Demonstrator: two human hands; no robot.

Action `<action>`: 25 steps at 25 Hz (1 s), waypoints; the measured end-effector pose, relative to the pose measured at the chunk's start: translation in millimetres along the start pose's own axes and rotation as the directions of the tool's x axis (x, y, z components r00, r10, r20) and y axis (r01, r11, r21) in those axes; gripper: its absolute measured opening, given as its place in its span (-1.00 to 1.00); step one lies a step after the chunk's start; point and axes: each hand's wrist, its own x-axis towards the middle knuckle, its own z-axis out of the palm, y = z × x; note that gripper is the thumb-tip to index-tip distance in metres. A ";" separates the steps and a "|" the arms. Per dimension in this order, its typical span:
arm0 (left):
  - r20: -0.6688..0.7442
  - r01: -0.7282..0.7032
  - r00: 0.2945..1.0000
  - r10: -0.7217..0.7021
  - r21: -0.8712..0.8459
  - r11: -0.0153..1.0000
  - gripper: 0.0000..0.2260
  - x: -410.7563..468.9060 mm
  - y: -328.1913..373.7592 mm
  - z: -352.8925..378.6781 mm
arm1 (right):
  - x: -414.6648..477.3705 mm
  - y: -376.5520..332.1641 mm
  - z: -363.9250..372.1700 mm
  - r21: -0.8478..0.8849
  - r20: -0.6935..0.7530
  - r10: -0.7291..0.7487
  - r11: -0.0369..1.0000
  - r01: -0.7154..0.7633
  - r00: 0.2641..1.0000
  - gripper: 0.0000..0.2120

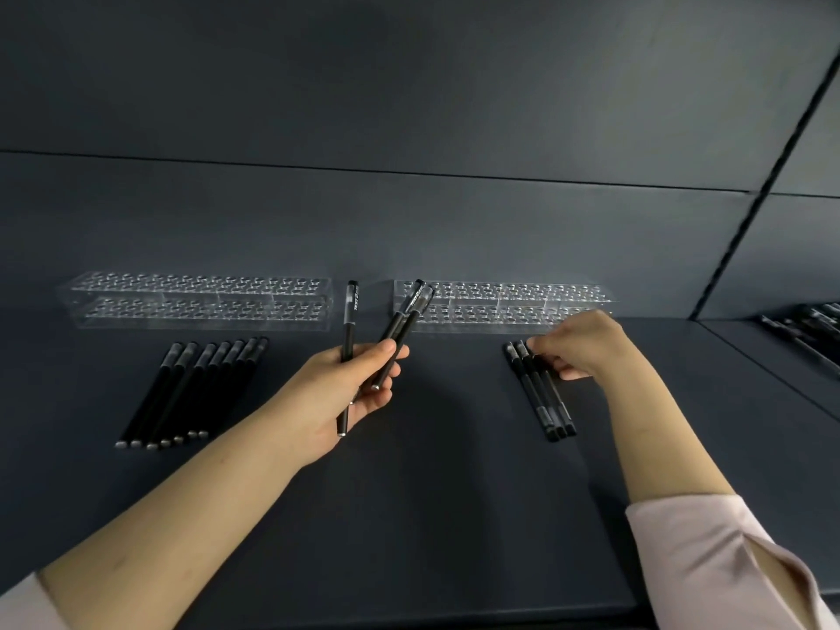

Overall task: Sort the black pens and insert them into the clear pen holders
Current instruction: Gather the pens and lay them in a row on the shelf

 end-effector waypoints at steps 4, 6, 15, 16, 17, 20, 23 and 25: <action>0.008 -0.011 1.000 0.011 0.008 1.000 -0.81 -4.9 6.3 -13.1 | -21.9 -28.8 20.4 0.120 -0.142 -0.288 0.945 0.305 0.947 -0.76; 0.014 -0.025 1.000 0.024 0.009 1.000 -0.81 -7.2 11.7 -22.2 | -42.3 -57.5 44.7 0.437 0.068 -0.351 0.852 0.289 0.934 -0.77; 0.065 -0.104 0.993 0.103 0.017 0.994 -0.79 -15.9 41.5 -95.5 | -79.2 -152.1 125.6 0.858 0.299 -0.329 0.504 -0.102 0.896 -0.85; 0.056 -0.114 0.992 0.113 0.017 0.993 -0.79 -16.1 45.6 -108.8 | -81.3 -161.3 133.5 0.867 0.319 -0.343 0.482 -0.126 0.883 -0.88; 0.050 -0.116 0.992 0.114 0.022 0.993 -0.79 -16.3 49.0 -120.7 | -84.1 -169.7 140.6 0.876 0.333 -0.352 0.459 -0.149 0.874 -0.90; 0.056 -0.105 0.993 0.103 0.041 0.994 -0.80 -16.8 56.7 -153.0 | -91.2 -190.2 160.6 0.897 0.369 -0.310 0.365 -0.249 0.876 -0.94; 0.086 -0.097 0.992 0.091 0.063 0.993 -0.81 -16.7 61.1 -176.9 | -98.8 -201.3 179.2 0.878 0.417 -0.252 0.360 -0.315 0.873 -0.97; 0.107 -0.086 0.991 0.076 0.086 0.993 -0.82 -15.4 62.8 -187.5 | -103.9 -205.6 190.8 0.840 0.435 -0.237 0.455 -0.296 0.869 -0.96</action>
